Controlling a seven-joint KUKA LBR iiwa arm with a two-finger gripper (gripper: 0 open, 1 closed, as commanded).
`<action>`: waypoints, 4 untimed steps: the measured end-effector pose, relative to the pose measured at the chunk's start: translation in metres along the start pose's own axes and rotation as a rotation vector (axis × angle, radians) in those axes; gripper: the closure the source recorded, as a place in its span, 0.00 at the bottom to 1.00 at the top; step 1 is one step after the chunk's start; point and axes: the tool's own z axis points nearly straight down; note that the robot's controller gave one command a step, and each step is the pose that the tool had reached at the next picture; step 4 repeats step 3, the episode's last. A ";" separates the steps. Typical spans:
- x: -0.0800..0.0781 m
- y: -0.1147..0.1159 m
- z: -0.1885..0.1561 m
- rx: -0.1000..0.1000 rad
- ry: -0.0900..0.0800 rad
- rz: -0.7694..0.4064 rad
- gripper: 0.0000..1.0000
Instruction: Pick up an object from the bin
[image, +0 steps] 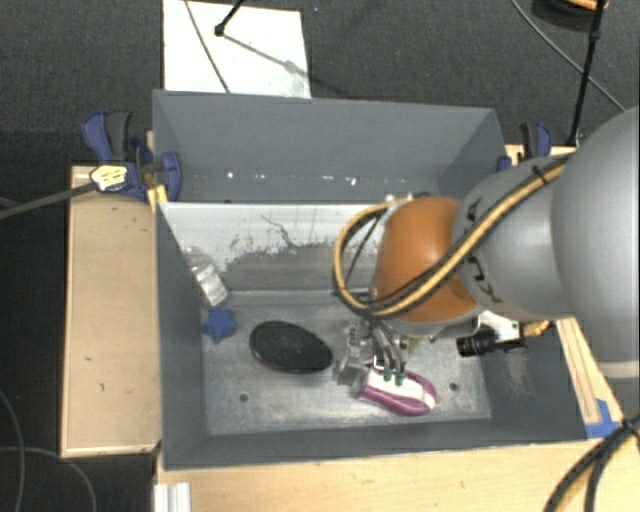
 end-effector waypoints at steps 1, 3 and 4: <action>-0.001 0.000 -0.003 -0.002 -0.005 0.002 0.00; -0.030 0.049 0.024 -0.001 -0.005 0.020 1.00; -0.030 0.049 0.024 -0.001 -0.005 0.020 1.00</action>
Offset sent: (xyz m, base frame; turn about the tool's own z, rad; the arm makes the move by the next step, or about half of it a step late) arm 0.0000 0.0000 0.0000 0.0000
